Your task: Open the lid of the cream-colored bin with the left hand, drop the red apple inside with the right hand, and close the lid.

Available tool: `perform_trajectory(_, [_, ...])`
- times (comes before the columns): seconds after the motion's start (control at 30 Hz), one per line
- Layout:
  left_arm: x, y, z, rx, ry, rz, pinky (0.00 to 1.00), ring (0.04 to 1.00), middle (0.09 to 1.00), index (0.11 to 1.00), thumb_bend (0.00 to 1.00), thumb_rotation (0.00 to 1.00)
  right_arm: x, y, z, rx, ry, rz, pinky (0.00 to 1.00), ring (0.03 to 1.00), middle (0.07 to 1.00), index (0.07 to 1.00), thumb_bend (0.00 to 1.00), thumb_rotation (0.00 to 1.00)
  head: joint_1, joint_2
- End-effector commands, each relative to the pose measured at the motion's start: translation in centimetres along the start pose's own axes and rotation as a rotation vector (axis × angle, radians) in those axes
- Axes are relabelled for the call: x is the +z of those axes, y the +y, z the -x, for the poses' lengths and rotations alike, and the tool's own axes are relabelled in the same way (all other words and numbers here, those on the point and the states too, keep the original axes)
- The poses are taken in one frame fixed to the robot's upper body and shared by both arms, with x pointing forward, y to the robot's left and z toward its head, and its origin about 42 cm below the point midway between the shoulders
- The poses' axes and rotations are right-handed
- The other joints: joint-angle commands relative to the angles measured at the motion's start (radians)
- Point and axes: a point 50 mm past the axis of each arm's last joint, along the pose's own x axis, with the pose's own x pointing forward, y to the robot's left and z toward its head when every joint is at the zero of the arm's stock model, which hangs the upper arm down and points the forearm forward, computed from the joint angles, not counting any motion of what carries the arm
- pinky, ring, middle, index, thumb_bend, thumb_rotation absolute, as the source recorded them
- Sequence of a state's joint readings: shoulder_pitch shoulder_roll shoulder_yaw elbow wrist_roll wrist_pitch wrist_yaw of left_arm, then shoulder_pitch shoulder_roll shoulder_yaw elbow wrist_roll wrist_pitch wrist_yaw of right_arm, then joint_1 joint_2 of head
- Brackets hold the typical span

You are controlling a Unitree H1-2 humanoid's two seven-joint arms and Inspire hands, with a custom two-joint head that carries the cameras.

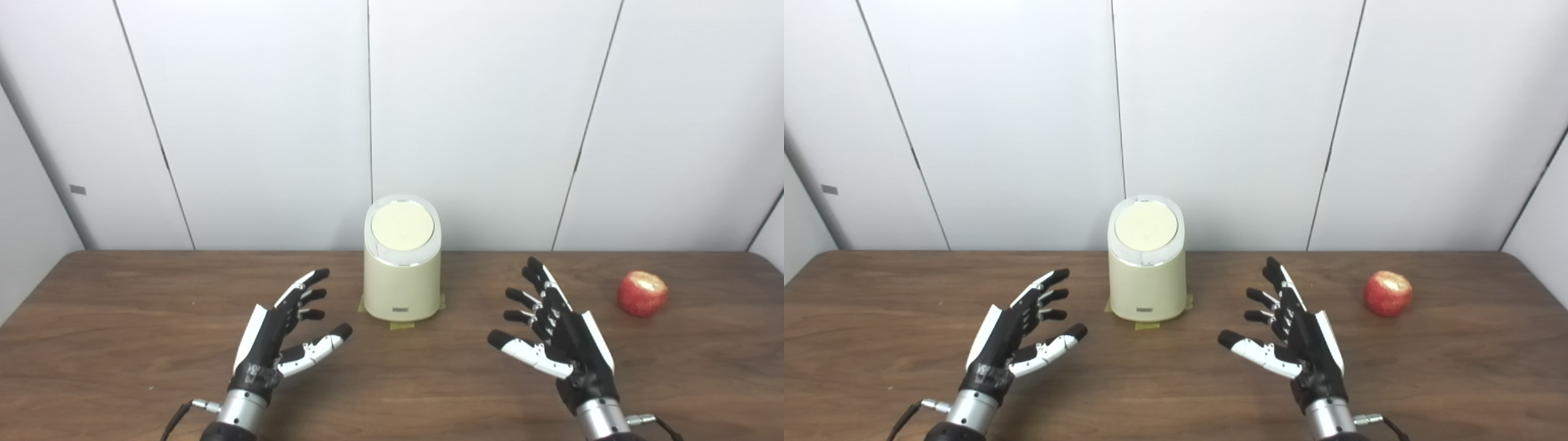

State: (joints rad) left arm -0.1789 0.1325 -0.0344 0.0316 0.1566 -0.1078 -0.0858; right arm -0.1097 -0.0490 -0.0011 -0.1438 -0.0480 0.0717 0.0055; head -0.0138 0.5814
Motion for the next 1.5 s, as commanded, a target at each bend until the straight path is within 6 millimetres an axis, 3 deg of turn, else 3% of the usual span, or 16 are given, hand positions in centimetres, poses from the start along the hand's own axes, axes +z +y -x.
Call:
perform_trajectory(0.0, [1.9, 0.4, -1.3, 0.006, -0.071, 0.008, 0.73, 0.89, 0.996, 0.974, 0.68, 0.25, 2.2, 0.2, -1.0, 0.009, -0.101, -0.003, 0.7, 0.833, 0.957, 0.946, 0.88, 0.32, -0.001, 0.001])
perform_trajectory(0.13, [1.9, 0.4, -1.3, 0.001, -0.06, 0.005, 0.78, 0.916, 1.0, 0.999, 0.7, 0.26, 2.2, 0.1, -1.0, 0.011, -0.101, 0.001, 0.7, 0.835, 0.958, 0.948, 0.87, 0.32, 0.0, 0.001])
perform_trajectory(0.57, [1.8, 0.4, -1.4, -0.002, -0.058, 0.029, 0.75, 0.908, 1.0, 1.0, 0.69, 0.25, 2.1, 0.1, -1.1, 0.01, -0.096, 0.006, 0.7, 0.827, 0.953, 0.944, 0.88, 0.32, 0.003, -0.004])
perform_trajectory(0.63, [1.8, 0.3, -1.5, 0.006, -0.063, 0.038, 0.76, 0.906, 0.997, 0.995, 0.68, 0.28, 2.1, 0.1, -1.2, 0.012, -0.095, 0.01, 0.69, 0.824, 0.952, 0.944, 0.88, 0.32, 0.001, -0.009])
perform_trajectory(0.73, [2.2, 0.0, -2.1, 0.027, -0.068, 0.042, 0.83, 0.919, 0.985, 0.993, 0.72, 0.41, 1.8, 0.0, -1.6, 0.015, -0.092, 0.015, 0.7, 0.826, 0.95, 0.938, 0.86, 0.32, 0.018, -0.024])
perform_trajectory(0.83, [4.1, -0.2, -4.3, 0.051, -0.089, 0.026, 0.92, 0.969, 0.998, 1.0, 0.78, 0.5, 1.2, 0.1, -2.1, 0.021, -0.09, 0.009, 0.69, 0.83, 0.951, 0.938, 0.85, 0.32, 0.028, -0.045])
perform_trajectory(1.0, [7.8, 0.3, -9.3, 0.065, -0.124, -0.031, 0.99, 1.0, 1.0, 1.0, 0.83, 0.47, 0.6, 0.4, -2.9, 0.023, -0.099, -0.007, 0.71, 0.837, 0.955, 0.935, 0.85, 0.31, 0.025, -0.078])
perform_trajectory(1.23, [11.8, -0.4, -14.8, 0.111, -0.118, -0.064, 0.94, 1.0, 1.0, 1.0, 0.85, 0.44, 0.4, 0.7, -3.1, 0.023, -0.113, -0.011, 0.71, 0.831, 0.951, 0.937, 0.87, 0.34, 0.034, -0.105])
perform_trajectory(1.47, [12.8, -1.6, -18.4, 0.134, -0.106, -0.11, 0.92, 1.0, 1.0, 1.0, 0.92, 0.45, 0.6, 0.6, -3.0, 0.027, -0.118, -0.015, 0.72, 0.829, 0.955, 0.942, 0.85, 0.33, 0.033, -0.101])
